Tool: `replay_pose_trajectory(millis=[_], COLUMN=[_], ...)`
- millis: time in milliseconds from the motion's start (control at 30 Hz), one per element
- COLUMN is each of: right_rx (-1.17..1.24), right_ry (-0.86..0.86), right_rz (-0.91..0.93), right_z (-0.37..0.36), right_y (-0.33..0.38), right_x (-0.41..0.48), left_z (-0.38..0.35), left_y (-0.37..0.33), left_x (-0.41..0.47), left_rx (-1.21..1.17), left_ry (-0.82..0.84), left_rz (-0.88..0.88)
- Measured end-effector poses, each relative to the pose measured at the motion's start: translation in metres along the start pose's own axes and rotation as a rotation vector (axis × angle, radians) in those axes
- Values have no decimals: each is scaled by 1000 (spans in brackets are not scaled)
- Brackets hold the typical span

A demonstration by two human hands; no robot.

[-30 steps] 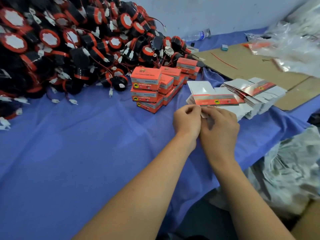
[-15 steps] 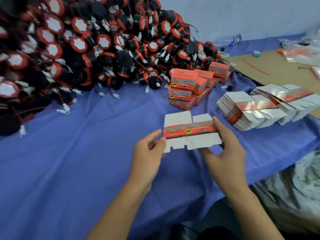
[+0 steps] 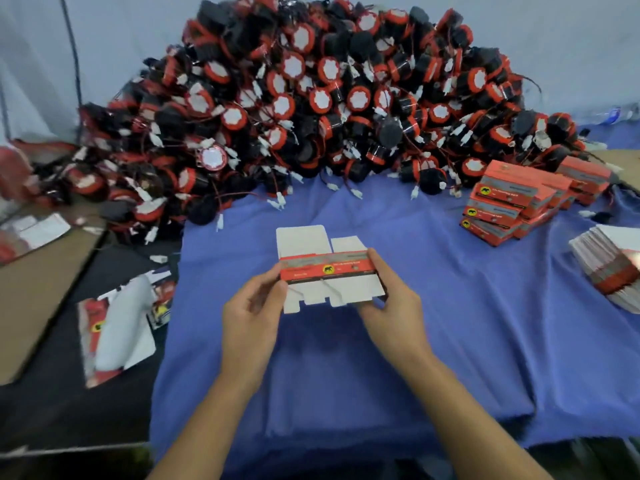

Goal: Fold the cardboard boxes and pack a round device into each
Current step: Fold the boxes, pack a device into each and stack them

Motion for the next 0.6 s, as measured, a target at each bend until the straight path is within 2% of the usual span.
replay_pose_trajectory(millis=[133, 300, 467, 600], right_rx=[-49, -39, -12, -51], right_ry=[84, 106, 115, 231], right_rz=[45, 61, 33, 58], right_z=[-14, -10, -11, -18], right_y=[13, 15, 6, 4], right_x=[-3, -3, -2, -3], left_z=[18, 24, 23, 17], left_y=[14, 23, 24, 23], left_x=[1, 5, 4, 2], left_rx=[59, 94, 102, 171], left_ry=[13, 29, 96, 220], left_rz=[-24, 1, 21, -18])
Point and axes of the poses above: each hand's wrist, its own x-axis towards the middle knuckle, its own z-axis out of the back of the hand, y = z × x, the point moved 3 cm from there along x, towards the middle knuckle, and after that the axes turned 14 degrees about -x, right-handed, at the moved point
